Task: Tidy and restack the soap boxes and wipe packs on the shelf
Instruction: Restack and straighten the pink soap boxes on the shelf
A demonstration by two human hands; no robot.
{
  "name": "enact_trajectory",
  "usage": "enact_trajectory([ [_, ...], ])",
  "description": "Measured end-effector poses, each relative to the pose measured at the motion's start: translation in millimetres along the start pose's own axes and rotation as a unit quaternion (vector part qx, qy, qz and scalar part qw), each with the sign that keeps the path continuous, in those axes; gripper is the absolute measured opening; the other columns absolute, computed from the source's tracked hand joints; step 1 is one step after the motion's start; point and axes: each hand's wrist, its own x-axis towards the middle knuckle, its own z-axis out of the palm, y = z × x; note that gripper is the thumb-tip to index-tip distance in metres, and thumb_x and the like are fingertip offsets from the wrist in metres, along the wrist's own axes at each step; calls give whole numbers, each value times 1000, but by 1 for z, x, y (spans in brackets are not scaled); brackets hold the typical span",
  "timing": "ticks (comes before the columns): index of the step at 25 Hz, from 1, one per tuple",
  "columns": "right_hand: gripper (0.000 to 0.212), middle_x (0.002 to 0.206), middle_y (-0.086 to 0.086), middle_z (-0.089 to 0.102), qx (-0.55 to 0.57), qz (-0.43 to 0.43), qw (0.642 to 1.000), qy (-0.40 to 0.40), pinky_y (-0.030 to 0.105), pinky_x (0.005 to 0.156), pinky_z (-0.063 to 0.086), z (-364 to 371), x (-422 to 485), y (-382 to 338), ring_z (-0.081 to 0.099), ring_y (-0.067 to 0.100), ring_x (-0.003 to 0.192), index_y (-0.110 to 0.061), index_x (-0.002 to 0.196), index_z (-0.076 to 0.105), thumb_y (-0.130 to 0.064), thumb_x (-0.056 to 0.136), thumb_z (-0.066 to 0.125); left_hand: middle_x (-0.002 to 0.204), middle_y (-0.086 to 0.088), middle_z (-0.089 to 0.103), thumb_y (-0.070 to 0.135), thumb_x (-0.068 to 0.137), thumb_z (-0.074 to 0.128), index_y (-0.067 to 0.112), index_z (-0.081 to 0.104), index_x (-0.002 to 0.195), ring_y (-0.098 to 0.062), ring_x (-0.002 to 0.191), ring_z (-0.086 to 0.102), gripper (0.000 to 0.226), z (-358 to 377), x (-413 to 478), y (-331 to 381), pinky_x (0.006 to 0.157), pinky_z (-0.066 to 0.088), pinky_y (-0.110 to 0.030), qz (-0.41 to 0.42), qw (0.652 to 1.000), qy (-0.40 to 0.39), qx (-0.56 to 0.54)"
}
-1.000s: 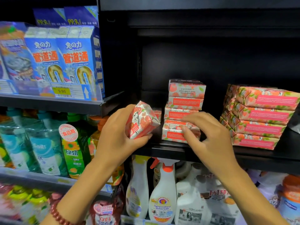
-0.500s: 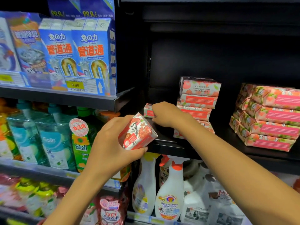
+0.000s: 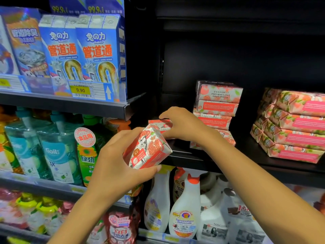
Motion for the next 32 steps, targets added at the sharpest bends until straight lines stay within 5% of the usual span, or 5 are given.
enact_trajectory([
  [5, 34, 80, -8, 49, -9, -7, 1000, -16, 25, 64, 35, 6, 2, 3, 46, 12, 80, -22, 76, 48, -43, 72, 74, 110, 27, 52, 57, 53, 73, 54, 44, 115, 9, 101, 52, 69, 1, -3, 4, 75, 45, -5, 7, 1000, 1, 0],
  [13, 67, 113, 2, 53, 71, -11, 971, 229, 25, 84, 33, -17, -26, -4, 43, 15, 106, -15, 119, 54, -48, 66, 76, 117, 28, 50, 55, 54, 74, 50, 46, 120, 11, 107, 50, 71, 6, 0, 21, 80, 39, 0, 30, 999, -6, -10],
  [20, 79, 122, -1, 57, 9, 81, 976, 200, 30, 97, 35, -43, -87, 39, 47, 16, 115, -19, 124, 58, -59, 58, 74, 115, 28, 50, 52, 51, 78, 50, 43, 116, 16, 104, 49, 74, 24, 14, 28, 79, 38, 1, 39, 999, -10, -19],
  [28, 49, 110, -1, 65, 57, 38, 969, 239, 17, 93, 34, -23, -110, 58, 53, 12, 106, -13, 109, 69, -42, 69, 75, 112, 18, 56, 28, 53, 90, 39, 50, 119, 12, 103, 51, 77, 43, 26, 32, 80, 38, 0, 49, 998, 2, -33],
  [32, 48, 108, 2, 66, 36, 34, 964, 260, 30, 91, 43, -16, -105, 59, 56, 19, 105, -10, 108, 68, -40, 72, 75, 111, 17, 57, 30, 54, 88, 40, 50, 118, 11, 104, 52, 75, 46, 29, 37, 79, 38, 0, 53, 998, 4, -30],
])
